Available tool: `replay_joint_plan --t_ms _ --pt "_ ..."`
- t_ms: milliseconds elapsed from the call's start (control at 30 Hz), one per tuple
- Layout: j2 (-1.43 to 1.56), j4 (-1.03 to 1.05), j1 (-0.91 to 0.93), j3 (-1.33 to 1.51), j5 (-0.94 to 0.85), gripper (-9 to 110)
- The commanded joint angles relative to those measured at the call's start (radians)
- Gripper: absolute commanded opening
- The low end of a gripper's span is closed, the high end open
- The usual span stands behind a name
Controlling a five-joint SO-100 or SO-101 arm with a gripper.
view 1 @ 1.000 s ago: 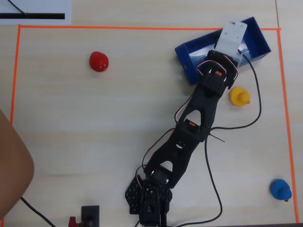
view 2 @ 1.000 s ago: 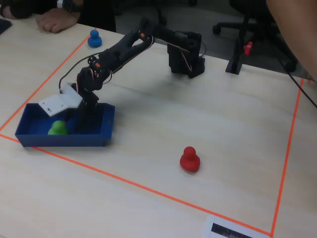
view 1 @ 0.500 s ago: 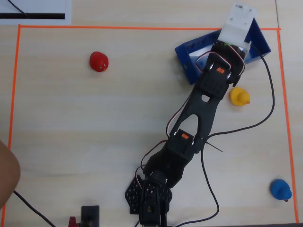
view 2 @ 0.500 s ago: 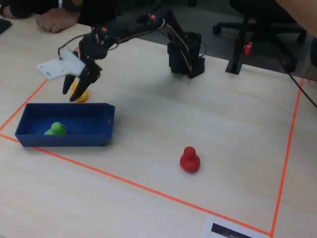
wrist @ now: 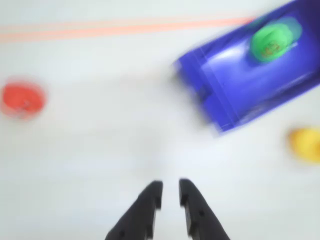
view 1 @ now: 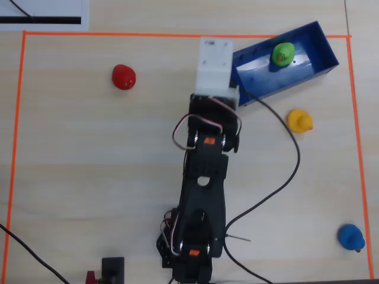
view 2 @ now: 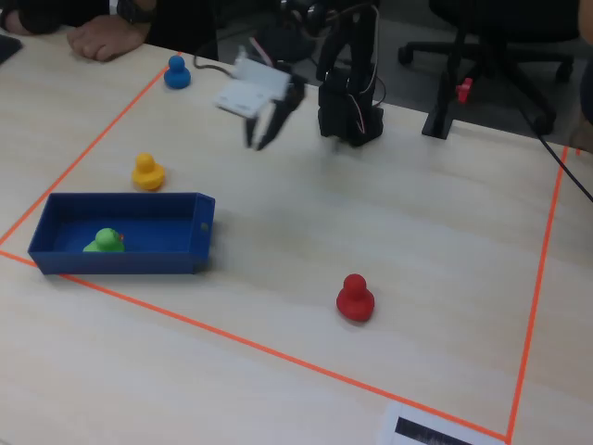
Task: Grasp green duck and put it into box.
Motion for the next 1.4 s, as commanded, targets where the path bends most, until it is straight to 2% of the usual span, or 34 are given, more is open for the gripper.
replay_joint_plan --t_ms 0,133,300,467,767,1367 --pt "0.267 0.097 -0.091 0.252 0.018 0" --pt "0.413 0.115 -0.13 0.469 0.032 0" --pt "0.583 -0.015 -0.13 0.767 0.021 0" --pt "0.707 -0.035 -0.15 0.936 0.02 0" --pt "0.864 0.006 -0.175 1.112 0.02 0" --pt "1.063 0.104 -0.173 1.273 0.029 0"
